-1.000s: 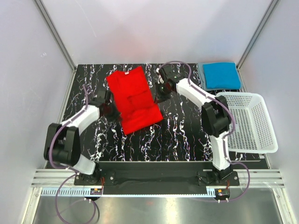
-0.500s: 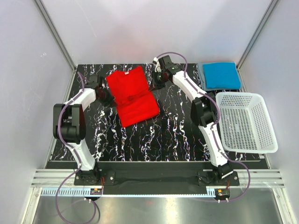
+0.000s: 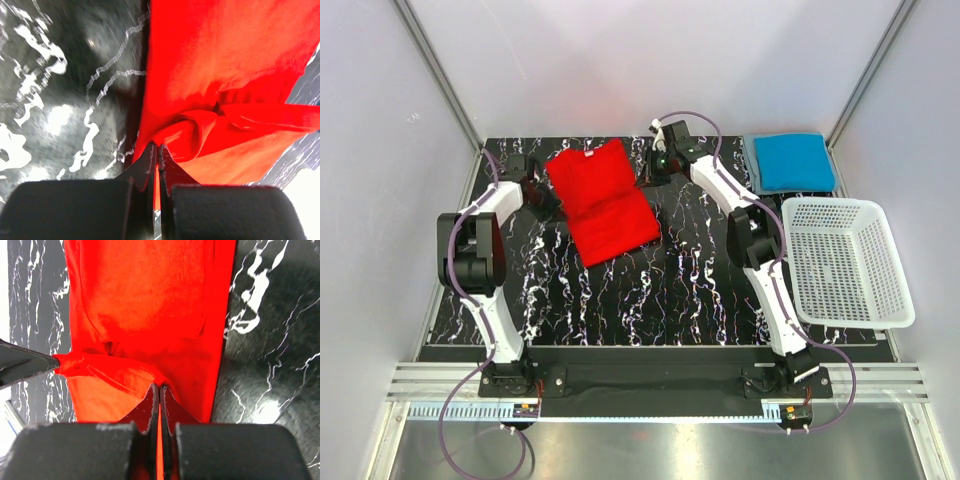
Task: Fold and stack the t-shirts
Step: Fold the tshirt
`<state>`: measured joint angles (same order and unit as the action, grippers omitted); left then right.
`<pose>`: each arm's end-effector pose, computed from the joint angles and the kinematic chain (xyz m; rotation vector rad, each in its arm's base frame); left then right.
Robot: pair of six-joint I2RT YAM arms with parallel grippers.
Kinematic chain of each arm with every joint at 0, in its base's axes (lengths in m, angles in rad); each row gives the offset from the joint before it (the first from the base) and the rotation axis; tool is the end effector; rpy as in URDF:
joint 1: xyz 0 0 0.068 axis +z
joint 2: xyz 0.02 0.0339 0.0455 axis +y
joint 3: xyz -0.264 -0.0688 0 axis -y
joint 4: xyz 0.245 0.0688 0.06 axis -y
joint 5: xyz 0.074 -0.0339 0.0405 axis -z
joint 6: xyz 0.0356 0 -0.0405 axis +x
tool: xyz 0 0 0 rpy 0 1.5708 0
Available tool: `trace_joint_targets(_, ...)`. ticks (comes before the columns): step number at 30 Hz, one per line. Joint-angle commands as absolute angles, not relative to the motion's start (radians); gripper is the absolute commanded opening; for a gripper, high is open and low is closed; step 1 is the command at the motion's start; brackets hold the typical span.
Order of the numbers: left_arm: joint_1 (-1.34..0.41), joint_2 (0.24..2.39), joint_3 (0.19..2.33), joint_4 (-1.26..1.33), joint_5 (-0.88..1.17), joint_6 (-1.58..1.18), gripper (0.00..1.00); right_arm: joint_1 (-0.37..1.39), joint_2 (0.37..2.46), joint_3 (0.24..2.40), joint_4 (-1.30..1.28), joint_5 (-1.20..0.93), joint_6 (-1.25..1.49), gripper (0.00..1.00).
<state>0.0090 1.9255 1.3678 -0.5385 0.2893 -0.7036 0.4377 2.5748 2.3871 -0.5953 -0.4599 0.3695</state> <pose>0.4008 -0.0065 0.1861 -0.8625 2.5933 -0.5989 0.5093 0.2558 0.1938 -0.3197 2.4247 0.9214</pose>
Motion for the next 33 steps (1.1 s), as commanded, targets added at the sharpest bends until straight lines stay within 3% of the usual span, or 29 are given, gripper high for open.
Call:
trace_joint_targets(1, 0.034, 1.947, 1.431, -0.532, 0.31, -0.69, 0.0, 0.426, 2.565, 2.399, -0.505, -0.43, 0.354, 0.0)
trace_joint_targets(6, 0.038, 1.979, 1.463, -0.534, 0.311, -0.699, 0.04, 0.425, 2.609, 2.43, -0.482, -0.439, 0.341, 0.05)
trace_joint_targets(8, 0.041, 1.997, 1.473, -0.528, 0.313, -0.703, 0.12, 0.425, 2.637, 2.439, -0.448, -0.452, 0.344, 0.11)
trace_joint_targets(9, 0.044, 2.005, 1.488, -0.529, 0.314, -0.709, 0.29, 0.423, 2.648, 2.447, -0.436, -0.469, 0.342, 0.15)
trace_joint_targets(16, 0.081, 2.028, 1.588, -0.348, 0.419, -0.666, 0.47, 0.387, 2.704, 2.554, -0.404, -0.445, 0.386, 0.3)
trace_joint_targets(18, 0.1, 2.017, 1.591, -0.324, 0.433, -0.667, 0.48, 0.37, 2.656, 2.499, -0.384, -0.448, 0.39, 0.44)
trace_joint_targets(19, 0.101, 2.004, 1.582, -0.324, 0.422, -0.661, 0.5, 0.367, 2.634, 2.473, -0.38, -0.451, 0.382, 0.46)
trace_joint_targets(25, 0.086, 1.886, 1.473, -0.413, 0.333, -0.6, 0.46, 0.365, 2.478, 2.272, -0.42, -0.503, 0.264, 0.55)
trace_joint_targets(29, 0.063, 1.754, 1.278, -0.315, 0.351, -0.61, 0.38, 0.367, 2.41, 2.158, -0.439, -0.63, 0.224, 0.56)
trace_joint_targets(33, 0.029, 1.727, 1.241, -0.35, 0.331, -0.6, 0.31, 0.368, 2.372, 2.076, -0.466, -0.663, 0.178, 0.56)
